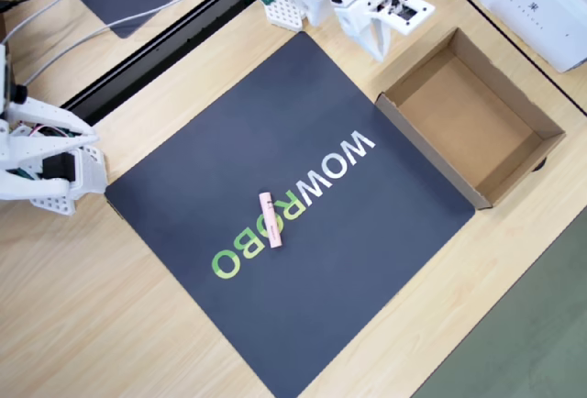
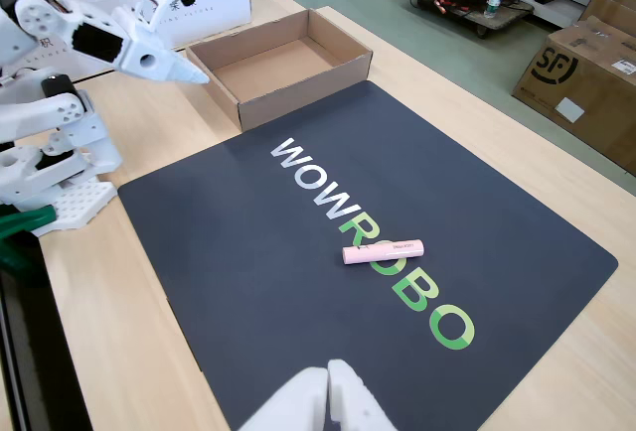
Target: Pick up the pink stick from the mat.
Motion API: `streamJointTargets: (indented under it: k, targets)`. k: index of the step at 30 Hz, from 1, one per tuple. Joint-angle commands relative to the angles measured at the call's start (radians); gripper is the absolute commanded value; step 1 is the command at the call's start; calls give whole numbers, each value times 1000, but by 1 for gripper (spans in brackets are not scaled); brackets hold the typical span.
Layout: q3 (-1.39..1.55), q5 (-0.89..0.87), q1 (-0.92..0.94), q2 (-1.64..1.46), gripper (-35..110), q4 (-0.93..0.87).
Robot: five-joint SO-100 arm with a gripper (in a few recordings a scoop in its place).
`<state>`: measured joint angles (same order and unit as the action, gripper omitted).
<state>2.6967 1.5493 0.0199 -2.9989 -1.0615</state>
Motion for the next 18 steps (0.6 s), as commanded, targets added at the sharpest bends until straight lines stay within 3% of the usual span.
streamJointTargets:
  k: [1, 18]
  targets:
    - [-107, 15, 40, 78, 0, 14]
    - [-537, 15, 311, 614, 0, 74]
